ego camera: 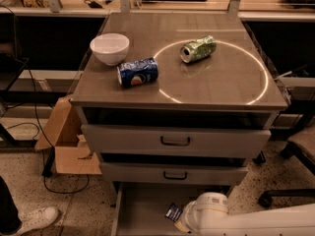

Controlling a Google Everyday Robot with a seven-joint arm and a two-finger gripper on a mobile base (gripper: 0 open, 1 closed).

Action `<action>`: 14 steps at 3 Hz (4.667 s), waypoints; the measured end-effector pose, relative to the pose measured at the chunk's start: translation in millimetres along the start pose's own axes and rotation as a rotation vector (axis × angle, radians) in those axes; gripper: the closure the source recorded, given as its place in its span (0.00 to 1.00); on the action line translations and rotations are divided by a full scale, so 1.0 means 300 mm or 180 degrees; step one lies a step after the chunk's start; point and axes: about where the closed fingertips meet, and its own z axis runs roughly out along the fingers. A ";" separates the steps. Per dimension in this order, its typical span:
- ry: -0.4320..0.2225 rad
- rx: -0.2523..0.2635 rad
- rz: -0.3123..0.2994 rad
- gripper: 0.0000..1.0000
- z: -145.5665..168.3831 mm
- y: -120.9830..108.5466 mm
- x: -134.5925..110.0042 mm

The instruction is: Pick rxbar blueberry from bottom drawer and place on counter

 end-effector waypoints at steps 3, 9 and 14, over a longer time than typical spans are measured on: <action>0.0012 0.0343 0.0002 1.00 -0.313 -0.149 -0.061; -0.0501 0.0660 -0.0065 1.00 -0.802 -0.168 -0.115; -0.0697 0.1132 -0.0016 1.00 -1.051 -0.232 -0.141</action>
Offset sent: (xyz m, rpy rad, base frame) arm 0.0221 -0.0450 0.1117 -0.1073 -0.0829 -0.0556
